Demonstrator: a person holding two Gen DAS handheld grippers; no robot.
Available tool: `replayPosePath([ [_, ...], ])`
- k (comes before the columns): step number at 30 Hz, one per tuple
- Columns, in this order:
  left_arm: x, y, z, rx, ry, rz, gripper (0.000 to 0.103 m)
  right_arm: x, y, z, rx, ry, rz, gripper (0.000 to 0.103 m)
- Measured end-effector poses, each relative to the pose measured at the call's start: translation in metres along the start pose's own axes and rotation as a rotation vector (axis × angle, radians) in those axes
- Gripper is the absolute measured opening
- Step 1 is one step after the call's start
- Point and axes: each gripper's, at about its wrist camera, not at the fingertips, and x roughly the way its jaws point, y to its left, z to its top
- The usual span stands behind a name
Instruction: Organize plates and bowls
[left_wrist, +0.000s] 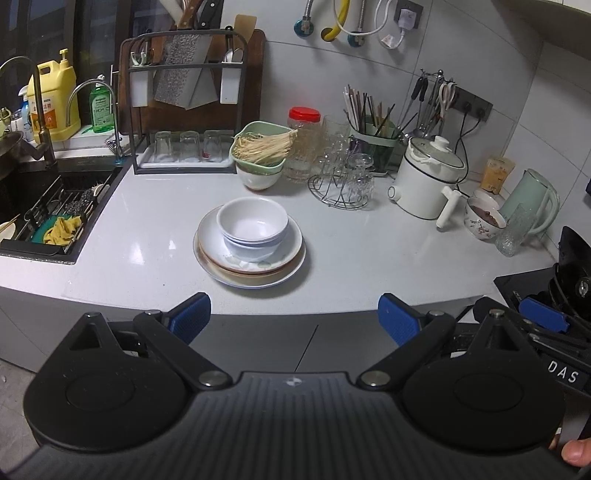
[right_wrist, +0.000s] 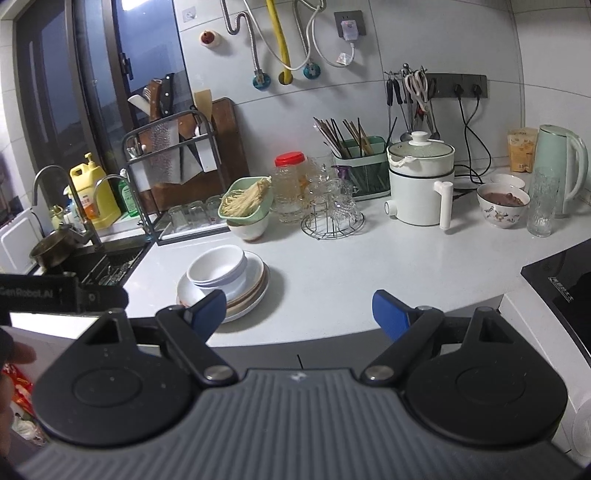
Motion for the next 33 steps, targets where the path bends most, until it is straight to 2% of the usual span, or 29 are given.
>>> replayPosePath([
  [5,0.003,0.000,-0.003,0.014,0.003,0.008,0.099,0.000,0.003,0.000,0.002,-0.006,0.023,0.087],
  [13,-0.005,0.005,0.002,0.050,0.026,0.034,0.099,0.000,0.004,0.007,-0.004,0.033,0.024,0.087],
  [21,-0.007,0.003,-0.003,0.018,0.042,0.018,0.099,0.000,0.007,0.005,-0.018,0.057,0.037,0.087],
  [33,-0.007,0.006,-0.001,-0.011,0.036,0.032,0.099,0.001,0.003,0.008,-0.005,0.043,0.027,0.087],
])
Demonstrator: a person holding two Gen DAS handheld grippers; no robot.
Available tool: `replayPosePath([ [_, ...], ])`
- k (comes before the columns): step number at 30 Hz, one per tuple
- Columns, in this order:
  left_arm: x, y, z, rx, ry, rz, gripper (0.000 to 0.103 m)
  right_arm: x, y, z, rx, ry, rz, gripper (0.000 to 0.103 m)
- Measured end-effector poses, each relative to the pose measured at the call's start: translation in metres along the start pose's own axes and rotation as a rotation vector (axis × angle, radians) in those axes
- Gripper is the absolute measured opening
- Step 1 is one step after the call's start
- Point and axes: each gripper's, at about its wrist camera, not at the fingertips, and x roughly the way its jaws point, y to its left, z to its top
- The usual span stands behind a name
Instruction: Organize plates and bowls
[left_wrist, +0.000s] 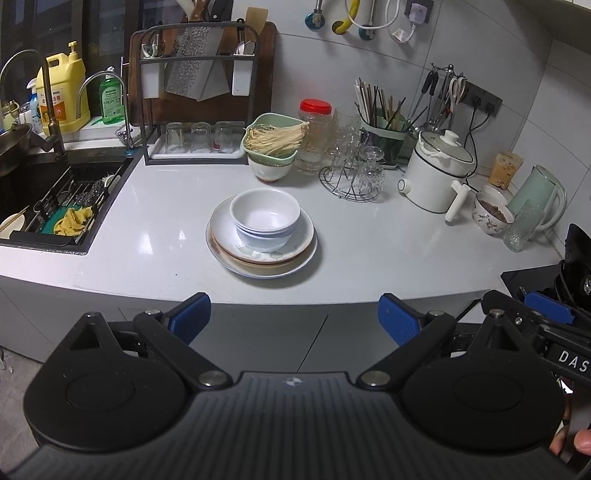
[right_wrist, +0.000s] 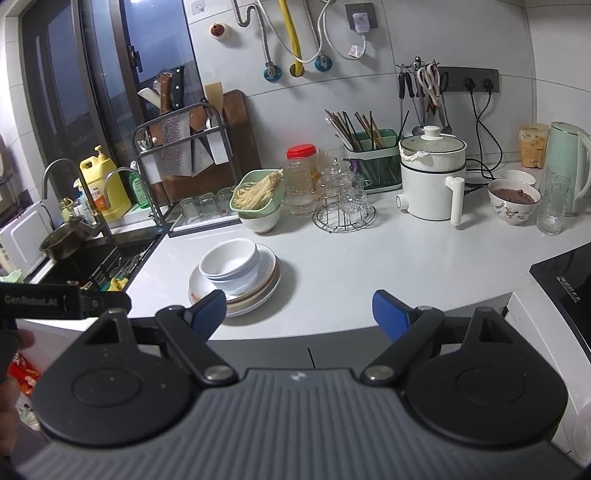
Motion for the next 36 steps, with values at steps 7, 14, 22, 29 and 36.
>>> replayPosePath([
  [7,0.003,0.002,0.001,-0.001,0.009,-0.003,0.099,-0.001,0.000,-0.003,0.008,-0.002,-0.016,0.087],
  [14,0.000,0.007,-0.002,-0.013,0.020,-0.008,0.099,-0.004,0.000,-0.004,0.010,-0.006,-0.026,0.087],
  [22,-0.001,0.008,-0.006,-0.025,0.022,-0.016,0.099,-0.005,0.002,-0.004,0.003,-0.007,-0.021,0.087],
  [29,-0.001,0.009,-0.008,-0.017,0.017,-0.011,0.099,-0.005,0.003,-0.005,-0.002,-0.001,-0.019,0.087],
  [36,0.000,0.010,-0.007,-0.017,0.022,-0.008,0.099,-0.007,0.003,-0.004,-0.005,-0.006,-0.019,0.087],
])
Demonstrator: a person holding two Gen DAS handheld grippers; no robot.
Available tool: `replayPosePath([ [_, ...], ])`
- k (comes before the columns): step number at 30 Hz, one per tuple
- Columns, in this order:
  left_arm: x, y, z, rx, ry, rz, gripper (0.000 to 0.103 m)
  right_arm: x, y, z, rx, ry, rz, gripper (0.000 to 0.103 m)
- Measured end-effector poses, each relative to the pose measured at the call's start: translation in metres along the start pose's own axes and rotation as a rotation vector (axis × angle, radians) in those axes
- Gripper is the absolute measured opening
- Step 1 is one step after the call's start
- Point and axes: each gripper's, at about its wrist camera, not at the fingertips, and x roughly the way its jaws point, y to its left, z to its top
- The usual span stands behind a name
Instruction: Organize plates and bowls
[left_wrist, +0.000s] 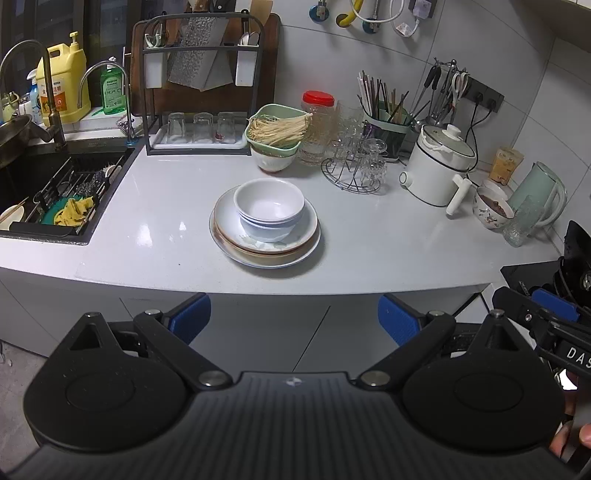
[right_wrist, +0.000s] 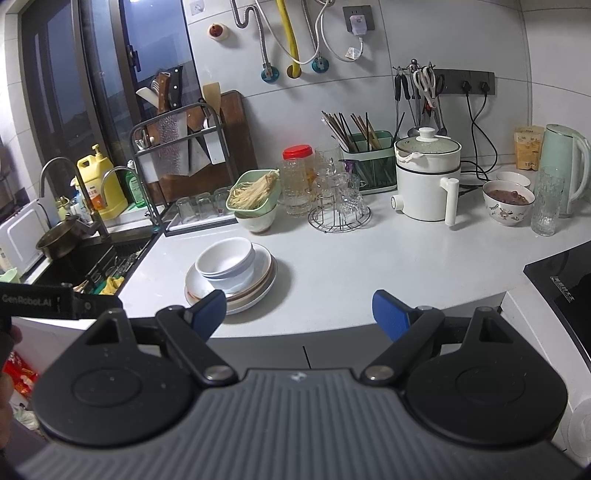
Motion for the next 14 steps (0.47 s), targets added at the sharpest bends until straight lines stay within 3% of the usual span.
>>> replayPosePath([
  [14,-0.0044,-0.0007,-0.0054,-0.023,-0.001,0.021,0.099,0.0033,-0.0037,-0.0033,-0.001,0.020,0.018,0.087],
])
